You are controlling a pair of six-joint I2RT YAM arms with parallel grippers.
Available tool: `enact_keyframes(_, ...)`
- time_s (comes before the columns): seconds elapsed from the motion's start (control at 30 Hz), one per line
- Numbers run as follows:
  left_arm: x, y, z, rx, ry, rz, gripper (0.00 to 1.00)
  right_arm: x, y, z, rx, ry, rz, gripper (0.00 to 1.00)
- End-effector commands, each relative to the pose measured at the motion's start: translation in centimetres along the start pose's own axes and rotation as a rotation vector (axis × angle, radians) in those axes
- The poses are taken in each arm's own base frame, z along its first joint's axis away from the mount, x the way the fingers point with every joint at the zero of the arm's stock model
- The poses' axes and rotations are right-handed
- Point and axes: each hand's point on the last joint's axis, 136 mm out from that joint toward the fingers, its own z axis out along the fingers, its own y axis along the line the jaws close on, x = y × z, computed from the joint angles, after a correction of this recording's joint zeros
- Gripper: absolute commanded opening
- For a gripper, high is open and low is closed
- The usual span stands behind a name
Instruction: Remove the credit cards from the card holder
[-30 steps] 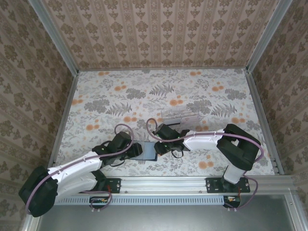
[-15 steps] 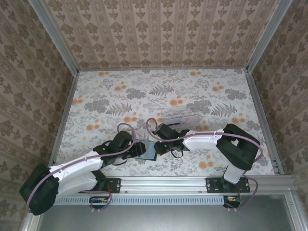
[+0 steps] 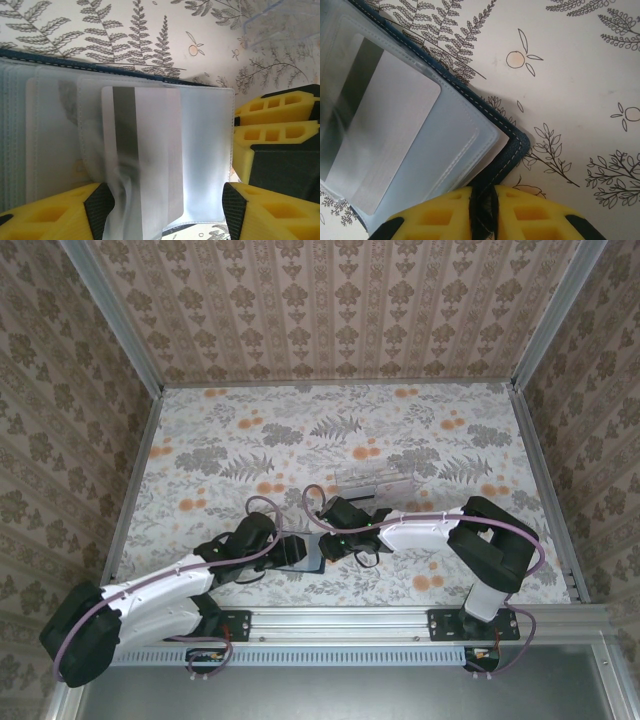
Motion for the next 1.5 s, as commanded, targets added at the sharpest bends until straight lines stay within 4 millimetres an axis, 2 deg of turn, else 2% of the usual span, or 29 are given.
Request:
enact_keyframes(0.0, -0.2, 0.1, -0.7, -0.035, -0.010, 0.018, 0.66, 1.6, -1.7, -0.4, 0.073, 0.041, 0.014, 0.22)
enact_keyframes(0.2, -0.8, 2.0, -2.5, -0.092, -0.063, 0.010, 0.67, 0.1, -2.0, -2.7, 0.081, -0.041, 0.049, 0.27)
enact_keyframes(0.37, -1.0, 3.6, -3.2, -0.079, -0.089, -0.041, 0.63, -1.4, -0.4, -4.3, 0.011, -0.091, 0.078, 0.26)
enact_keyframes(0.47, -1.0, 3.8, -3.1, -0.058, -0.092, -0.053, 0.58, -2.1, 1.2, -4.5, -0.064, -0.098, 0.095, 0.25)
enact_keyframes(0.63, -1.2, 3.4, -2.8, -0.042, -0.091, -0.040, 0.48, -3.1, 4.8, -3.5, -0.245, -0.063, 0.165, 0.25)
enact_keyframes(0.67, -1.3, 3.2, -2.7, -0.035, -0.091, -0.038, 0.43, -3.2, 5.4, -3.1, -0.277, -0.053, 0.186, 0.24)
enact_keyframes(0.8, -1.6, 2.3, -2.5, 0.006, -0.091, -0.034, 0.32, -3.4, 6.7, -1.6, -0.360, -0.018, 0.262, 0.24)
enact_keyframes(1.13, -1.6, 2.1, -1.5, 0.003, -0.068, -0.025, 0.30, -2.8, 6.6, 1.0, -0.392, 0.042, 0.395, 0.24)
enact_keyframes(1.47, -0.7, 3.5, -0.6, -0.077, -0.028, -0.030, 0.29, -1.9, 5.3, 2.2, -0.365, 0.076, 0.468, 0.25)
